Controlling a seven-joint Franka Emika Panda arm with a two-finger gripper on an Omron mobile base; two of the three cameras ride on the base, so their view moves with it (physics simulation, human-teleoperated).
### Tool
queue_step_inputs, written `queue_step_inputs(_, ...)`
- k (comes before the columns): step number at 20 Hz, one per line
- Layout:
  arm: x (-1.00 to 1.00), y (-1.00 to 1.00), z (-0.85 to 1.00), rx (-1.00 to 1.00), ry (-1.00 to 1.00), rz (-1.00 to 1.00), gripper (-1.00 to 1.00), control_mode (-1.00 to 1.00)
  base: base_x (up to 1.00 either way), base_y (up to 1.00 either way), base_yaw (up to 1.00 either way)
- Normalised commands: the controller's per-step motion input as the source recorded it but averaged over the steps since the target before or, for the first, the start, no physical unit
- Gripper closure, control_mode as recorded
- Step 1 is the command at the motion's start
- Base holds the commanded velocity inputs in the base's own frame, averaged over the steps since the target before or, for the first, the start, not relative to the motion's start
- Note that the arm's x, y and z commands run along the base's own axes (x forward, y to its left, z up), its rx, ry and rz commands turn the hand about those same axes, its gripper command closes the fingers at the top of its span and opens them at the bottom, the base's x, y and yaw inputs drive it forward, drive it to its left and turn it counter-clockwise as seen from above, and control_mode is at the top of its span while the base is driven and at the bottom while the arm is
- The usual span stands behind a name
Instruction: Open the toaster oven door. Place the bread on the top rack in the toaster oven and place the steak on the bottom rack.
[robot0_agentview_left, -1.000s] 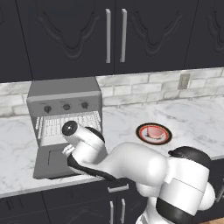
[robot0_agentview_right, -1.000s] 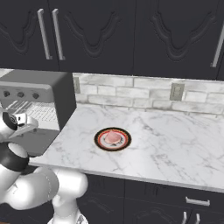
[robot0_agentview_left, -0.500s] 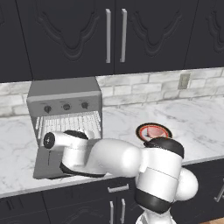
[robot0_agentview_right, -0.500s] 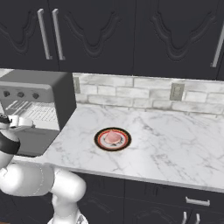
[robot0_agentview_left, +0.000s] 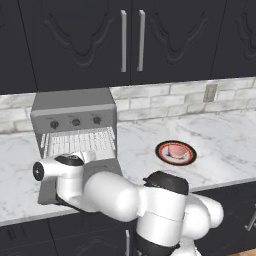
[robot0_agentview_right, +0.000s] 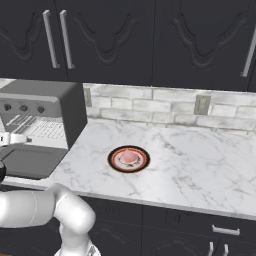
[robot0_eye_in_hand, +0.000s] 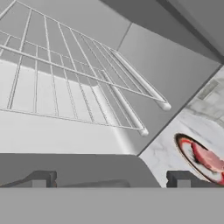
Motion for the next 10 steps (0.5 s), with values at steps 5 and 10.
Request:
queue_step_inputs(5, 0.09, -0.09, 0.04, 0.01, -0.01, 0.25, -1.0, -1.0, 0.0, 0.0, 0.0)
queue_step_inputs(10, 0.21, -0.15, 0.0, 0.04, 0.0, 0.32, -1.0, -1.0, 0.0, 0.0, 0.0)
